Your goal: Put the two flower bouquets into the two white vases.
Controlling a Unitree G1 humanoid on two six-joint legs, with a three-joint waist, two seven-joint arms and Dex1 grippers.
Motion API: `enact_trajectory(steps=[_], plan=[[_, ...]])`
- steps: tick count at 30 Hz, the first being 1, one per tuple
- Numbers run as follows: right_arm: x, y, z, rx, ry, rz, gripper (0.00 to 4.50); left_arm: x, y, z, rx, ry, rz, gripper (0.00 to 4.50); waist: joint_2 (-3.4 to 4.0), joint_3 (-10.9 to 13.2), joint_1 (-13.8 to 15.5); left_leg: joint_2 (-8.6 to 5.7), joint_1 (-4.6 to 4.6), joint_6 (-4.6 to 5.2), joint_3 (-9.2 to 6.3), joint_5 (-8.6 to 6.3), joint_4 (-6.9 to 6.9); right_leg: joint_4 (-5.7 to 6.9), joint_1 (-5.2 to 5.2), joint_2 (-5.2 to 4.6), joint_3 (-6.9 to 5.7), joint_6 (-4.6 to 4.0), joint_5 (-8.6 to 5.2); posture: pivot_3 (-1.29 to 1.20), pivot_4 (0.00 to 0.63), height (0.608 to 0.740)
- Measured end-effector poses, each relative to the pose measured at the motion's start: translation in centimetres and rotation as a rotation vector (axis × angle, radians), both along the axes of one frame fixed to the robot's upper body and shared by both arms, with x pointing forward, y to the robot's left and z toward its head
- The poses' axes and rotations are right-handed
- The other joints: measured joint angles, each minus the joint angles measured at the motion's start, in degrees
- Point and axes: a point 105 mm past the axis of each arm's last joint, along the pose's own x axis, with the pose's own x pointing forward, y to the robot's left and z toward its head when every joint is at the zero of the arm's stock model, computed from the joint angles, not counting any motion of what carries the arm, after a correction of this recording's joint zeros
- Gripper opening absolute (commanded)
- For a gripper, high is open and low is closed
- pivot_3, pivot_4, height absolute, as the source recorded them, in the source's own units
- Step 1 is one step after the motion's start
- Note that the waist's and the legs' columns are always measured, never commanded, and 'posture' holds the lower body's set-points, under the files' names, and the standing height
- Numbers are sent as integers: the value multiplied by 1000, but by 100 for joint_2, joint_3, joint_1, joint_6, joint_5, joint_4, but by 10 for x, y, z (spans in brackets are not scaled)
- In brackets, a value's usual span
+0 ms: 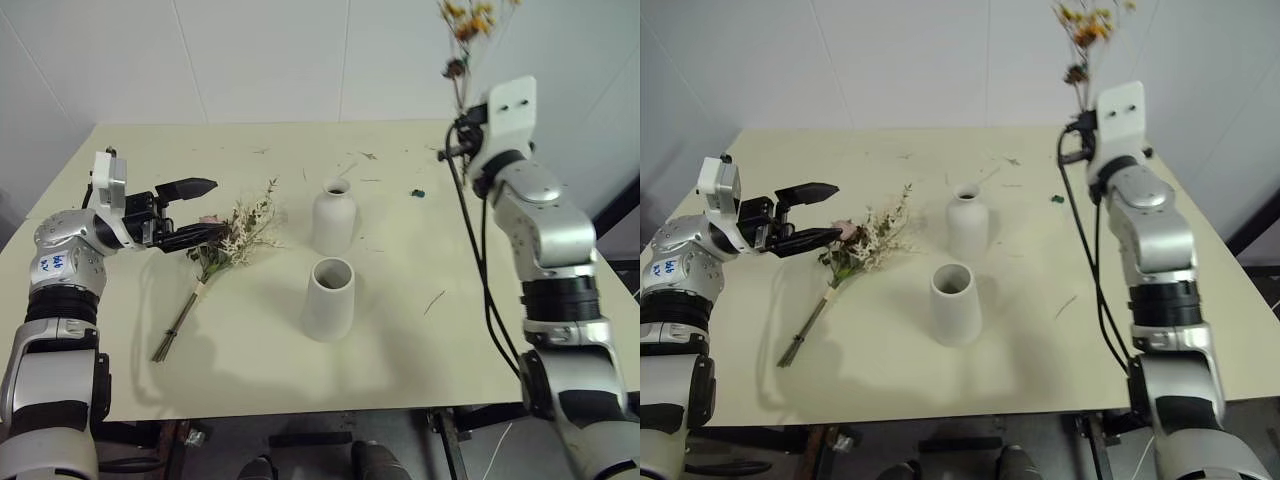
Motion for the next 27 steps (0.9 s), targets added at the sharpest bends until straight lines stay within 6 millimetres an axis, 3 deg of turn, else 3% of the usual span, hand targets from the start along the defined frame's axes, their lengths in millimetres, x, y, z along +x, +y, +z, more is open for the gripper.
enact_trajectory(steps=[3, 9, 16, 21, 27], plan=[[0, 22, 8, -2, -85, 115, 28, 0, 0, 0, 0, -1, -1, 4500, 0, 0, -35, 0, -2, 0, 0, 0, 0, 6, 2, -1, 0, 4, 2, 0, 150, 740], [-1, 68, 5, 13, -147, 367, 28, -2, -1, 3, 2, -12, -9, 4500, 1, 0, -66, 0, -2, -2, 0, 1, -3, 10, 2, 0, 1, 7, 4, 0, 150, 740], [-24, 123, 17, 148, -222, 701, 28, -4, 6, 1, -9, -9, 15, 4500, 2, 1, -108, 2, 0, -5, 0, 3, -4, 17, 1, 0, 1, 7, 4, 0, 150, 740], [-22, 134, 14, 195, -214, 752, 28, -7, 18, -8, 0, 22, 59, 4500, 2, 1, -88, 1, 4, -6, 0, 3, -2, 22, 2, 0, 1, 7, 4, 0, 150, 740], [-12, 141, -7, 216, -160, 762, 28, -13, 21, -11, 4, 30, 70, 4500, 1, 1, -86, 2, 4, -8, -1, 5, -1, 26, 2, 0, 1, 7, 4, 0, 150, 740]])
